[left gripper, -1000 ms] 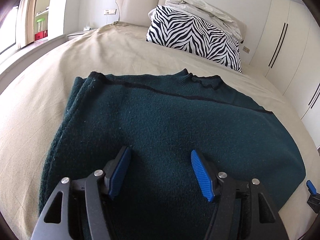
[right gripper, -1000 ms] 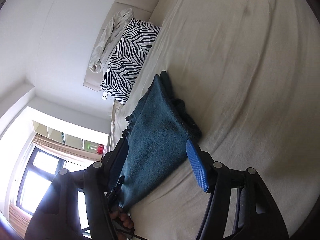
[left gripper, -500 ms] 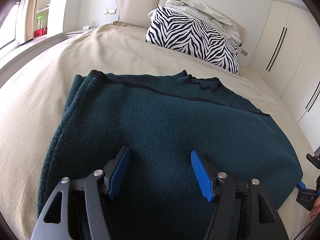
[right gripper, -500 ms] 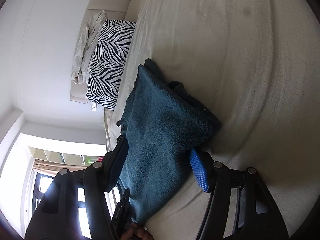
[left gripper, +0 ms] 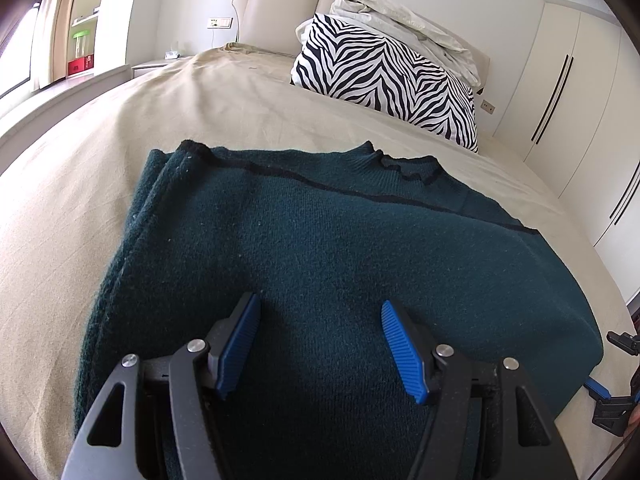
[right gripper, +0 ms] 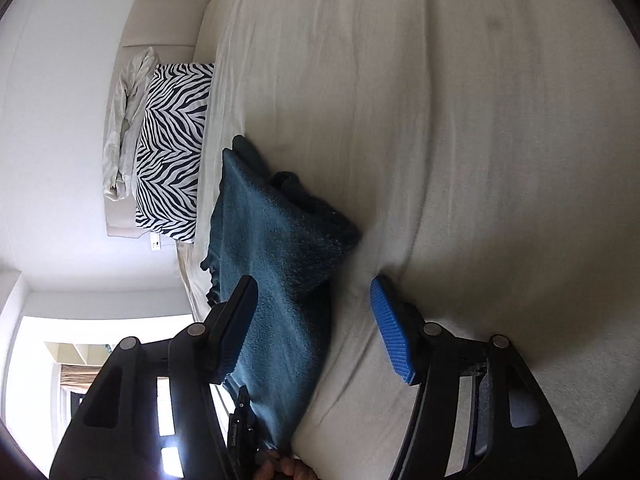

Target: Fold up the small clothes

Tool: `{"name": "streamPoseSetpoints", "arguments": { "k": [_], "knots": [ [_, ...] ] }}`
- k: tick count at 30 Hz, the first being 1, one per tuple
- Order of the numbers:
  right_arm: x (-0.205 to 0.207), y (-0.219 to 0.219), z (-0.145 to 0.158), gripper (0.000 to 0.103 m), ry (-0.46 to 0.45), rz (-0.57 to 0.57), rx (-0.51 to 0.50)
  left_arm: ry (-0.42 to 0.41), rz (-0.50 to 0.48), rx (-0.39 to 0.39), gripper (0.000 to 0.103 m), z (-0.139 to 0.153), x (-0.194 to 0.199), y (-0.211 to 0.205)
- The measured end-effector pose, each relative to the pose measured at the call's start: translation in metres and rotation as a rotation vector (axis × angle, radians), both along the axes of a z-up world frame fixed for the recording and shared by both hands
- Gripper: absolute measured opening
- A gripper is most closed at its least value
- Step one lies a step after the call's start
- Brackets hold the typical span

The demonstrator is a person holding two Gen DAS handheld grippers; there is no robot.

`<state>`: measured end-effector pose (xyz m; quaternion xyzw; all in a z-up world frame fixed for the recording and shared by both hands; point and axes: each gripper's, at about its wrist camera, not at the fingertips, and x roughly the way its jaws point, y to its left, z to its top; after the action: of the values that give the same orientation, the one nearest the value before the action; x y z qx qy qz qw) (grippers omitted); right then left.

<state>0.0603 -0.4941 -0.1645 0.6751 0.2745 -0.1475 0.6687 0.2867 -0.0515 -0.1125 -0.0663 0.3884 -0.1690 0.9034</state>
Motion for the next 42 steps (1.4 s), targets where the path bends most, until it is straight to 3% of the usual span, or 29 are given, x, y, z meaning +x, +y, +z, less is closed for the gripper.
{"name": "streamPoseSetpoints", "arguments": {
  "k": [3, 7, 10, 14, 18, 22, 24, 25, 26, 32, 36, 42],
  "knots": [
    [0.014, 0.001, 0.000, 0.059, 0.002, 0.024, -0.032, 0.000, 0.000, 0.000, 0.065, 0.000, 0.000, 0.000],
    [0.022, -0.010, -0.001, 0.059, -0.073, 0.001, -0.033, -0.002, 0.000, 0.002, 0.065, 0.001, 0.000, -0.001],
    [0.027, -0.022, 0.005, 0.056, -0.078, 0.023, -0.104, -0.001, 0.000, 0.000, 0.065, 0.001, 0.000, -0.001],
    [0.019, -0.041, -0.004, 0.036, -0.118, -0.015, -0.053, -0.002, 0.001, 0.002, 0.066, 0.001, 0.000, -0.002],
    [0.021, -0.041, 0.001, 0.025, -0.140, 0.049, -0.078, -0.002, 0.001, 0.004, 0.066, 0.001, -0.001, -0.002],
    [0.018, -0.040, 0.012, 0.025, -0.178, 0.059, -0.125, -0.002, 0.002, 0.004, 0.066, 0.001, -0.001, -0.002],
    [0.014, -0.038, 0.008, 0.028, -0.156, 0.061, -0.117, -0.002, 0.002, 0.004, 0.066, 0.001, -0.001, -0.002],
    [0.015, -0.036, 0.004, 0.032, -0.147, 0.067, -0.099, -0.002, 0.002, 0.003, 0.066, 0.001, 0.000, -0.002],
    [0.014, -0.033, -0.001, 0.043, -0.130, 0.074, -0.084, -0.002, 0.002, 0.004, 0.066, 0.001, -0.001, -0.002],
    [0.028, -0.014, -0.001, 0.045, -0.164, 0.118, -0.088, -0.002, 0.002, 0.004, 0.066, 0.001, -0.001, -0.002],
    [0.054, -0.004, 0.015, 0.045, -0.158, 0.147, -0.175, -0.002, 0.002, 0.003, 0.066, 0.001, -0.001, -0.001],
    [0.078, 0.004, 0.010, 0.045, -0.157, 0.129, -0.144, -0.002, 0.003, 0.003, 0.066, 0.001, -0.002, -0.001]
  ]
}}
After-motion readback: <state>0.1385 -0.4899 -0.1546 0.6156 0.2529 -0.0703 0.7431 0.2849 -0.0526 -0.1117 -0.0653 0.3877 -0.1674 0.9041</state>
